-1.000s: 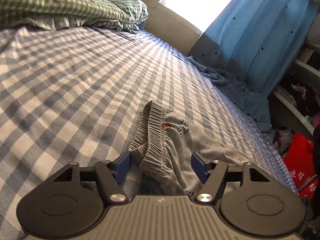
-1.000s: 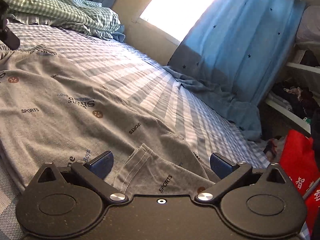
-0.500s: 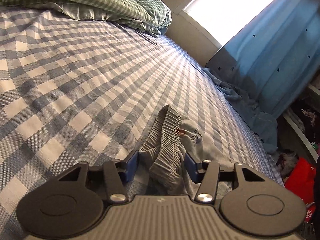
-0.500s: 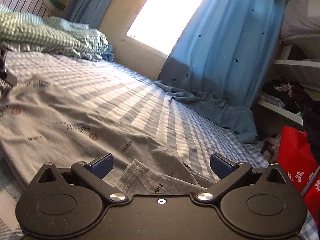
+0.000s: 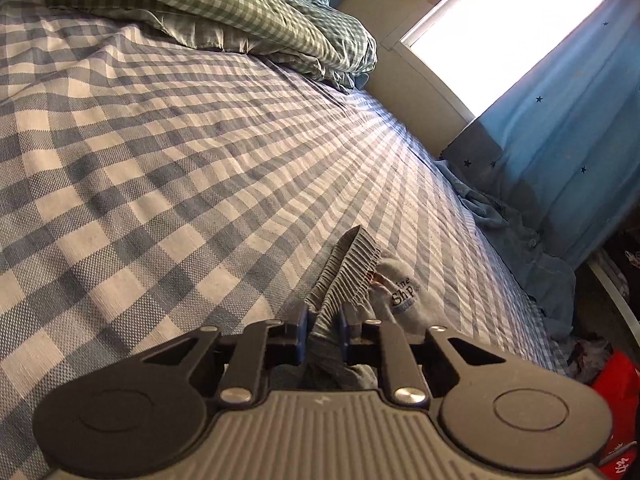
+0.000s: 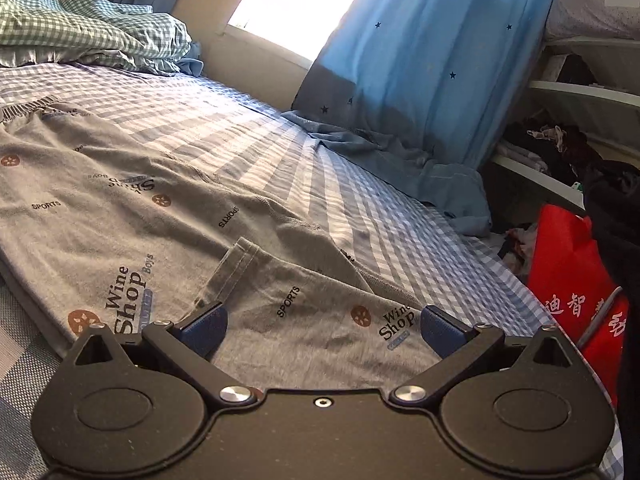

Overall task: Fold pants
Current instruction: 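Grasp the grey waistband with the left tool and lift it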

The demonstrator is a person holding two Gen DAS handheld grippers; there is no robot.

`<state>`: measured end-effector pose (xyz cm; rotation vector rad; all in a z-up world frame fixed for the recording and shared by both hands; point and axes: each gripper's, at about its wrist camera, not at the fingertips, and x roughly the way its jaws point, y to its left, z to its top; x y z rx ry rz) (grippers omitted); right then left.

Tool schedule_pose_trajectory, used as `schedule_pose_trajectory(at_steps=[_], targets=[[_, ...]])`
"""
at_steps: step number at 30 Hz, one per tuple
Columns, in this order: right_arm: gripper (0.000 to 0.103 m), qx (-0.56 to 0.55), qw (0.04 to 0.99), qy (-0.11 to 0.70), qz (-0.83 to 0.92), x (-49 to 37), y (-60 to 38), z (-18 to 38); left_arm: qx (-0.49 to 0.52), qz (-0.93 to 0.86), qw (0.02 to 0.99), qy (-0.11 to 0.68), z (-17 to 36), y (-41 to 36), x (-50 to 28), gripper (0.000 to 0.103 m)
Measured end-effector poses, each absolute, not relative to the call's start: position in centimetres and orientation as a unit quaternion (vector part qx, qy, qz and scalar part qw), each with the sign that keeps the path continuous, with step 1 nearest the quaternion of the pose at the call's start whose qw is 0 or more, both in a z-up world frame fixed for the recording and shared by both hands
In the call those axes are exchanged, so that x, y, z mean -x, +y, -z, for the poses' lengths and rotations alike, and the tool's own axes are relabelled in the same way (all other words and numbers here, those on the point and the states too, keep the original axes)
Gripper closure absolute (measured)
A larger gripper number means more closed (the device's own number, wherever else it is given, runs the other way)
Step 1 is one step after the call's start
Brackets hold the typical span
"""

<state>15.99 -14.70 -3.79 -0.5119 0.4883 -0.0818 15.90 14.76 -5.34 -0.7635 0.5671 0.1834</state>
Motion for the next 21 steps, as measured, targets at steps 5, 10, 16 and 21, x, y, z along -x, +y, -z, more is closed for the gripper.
schedule_pose_trajectory(at_steps=[5,10,16,21], targets=[[0.001,0.241,0.939,0.242,0.037,-16.0,-15.1,3.7,0.326,-0.087,0.905,0.26,3.1,13.4,-16.0,0.09],[0.001,0.243,0.94,0.238,0.039,-15.9,-15.0,3.8,0.293,-0.058,0.923,0.244,-0.1,11.5,-16.4,0.091],[0.001,0.165,0.962,0.218,0.02,-14.8,-17.5,2.0,0.215,0.012,0.95,0.227,-5.0,5.9,-17.2,0.092],[0.001,0.151,0.967,0.199,0.047,-12.6,-21.3,0.6,0.147,0.089,0.962,0.214,-8.6,-1.5,-17.6,0.092]])
